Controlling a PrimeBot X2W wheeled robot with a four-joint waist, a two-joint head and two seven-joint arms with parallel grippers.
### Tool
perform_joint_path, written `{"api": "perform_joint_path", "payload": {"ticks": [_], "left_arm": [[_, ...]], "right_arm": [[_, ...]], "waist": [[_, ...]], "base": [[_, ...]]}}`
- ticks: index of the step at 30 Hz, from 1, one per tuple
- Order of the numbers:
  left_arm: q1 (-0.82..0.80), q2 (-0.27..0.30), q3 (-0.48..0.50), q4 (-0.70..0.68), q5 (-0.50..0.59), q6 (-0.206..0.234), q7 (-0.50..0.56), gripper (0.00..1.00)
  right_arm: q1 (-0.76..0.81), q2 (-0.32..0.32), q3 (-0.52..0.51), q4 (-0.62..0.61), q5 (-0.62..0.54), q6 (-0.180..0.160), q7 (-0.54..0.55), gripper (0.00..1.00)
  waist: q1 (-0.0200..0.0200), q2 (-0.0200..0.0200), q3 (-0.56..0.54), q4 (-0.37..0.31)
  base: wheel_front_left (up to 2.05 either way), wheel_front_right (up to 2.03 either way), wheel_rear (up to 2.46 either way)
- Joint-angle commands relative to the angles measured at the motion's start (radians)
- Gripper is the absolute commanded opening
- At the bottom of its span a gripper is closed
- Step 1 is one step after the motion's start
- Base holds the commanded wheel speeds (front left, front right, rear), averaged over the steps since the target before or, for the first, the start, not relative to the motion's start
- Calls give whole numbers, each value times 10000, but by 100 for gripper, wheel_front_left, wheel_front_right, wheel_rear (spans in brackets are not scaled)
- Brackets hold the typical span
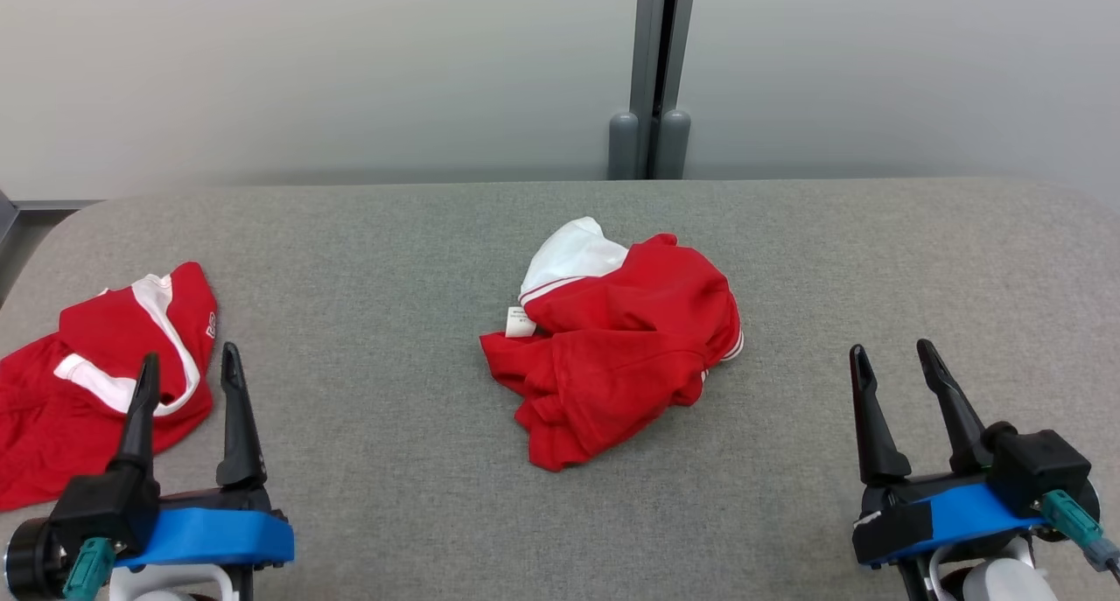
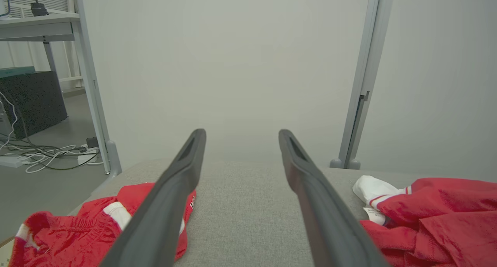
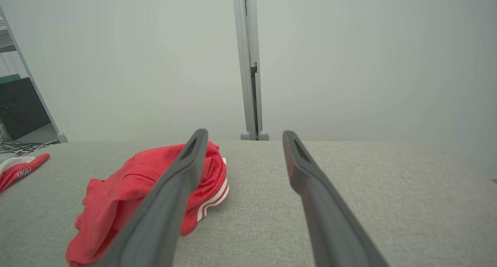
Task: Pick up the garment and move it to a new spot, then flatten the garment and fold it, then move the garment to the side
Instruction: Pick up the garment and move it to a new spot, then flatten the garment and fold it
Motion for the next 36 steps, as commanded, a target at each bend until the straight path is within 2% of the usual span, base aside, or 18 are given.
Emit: {"api": "perform_joint_path", "payload": {"ticks": [1,14,29,36], "left_arm": [[134,-50,157,-24,23,-81,-25,100],[841,-530,580,945,610,-702,-26,100],[579,-661,753,1575,807,-968,-26,100],[608,-740,696,1618,881,-897,-26,100]], "right_arm": [[158,-26,-20,19,-61,1,-2,100],[605,-26,24,531,-117,1,196,100],[692,-26,83,888,-90,1,322,100],[700,-26,131,948,-49,1,290,100]], "waist": [[0,-1,-40,16],[0,-1,-333,103],[0,-1,-627,114],[0,-1,-619,98]], "base": [[0,0,0],[0,0,0],[0,0,0],[0,0,0]]}}
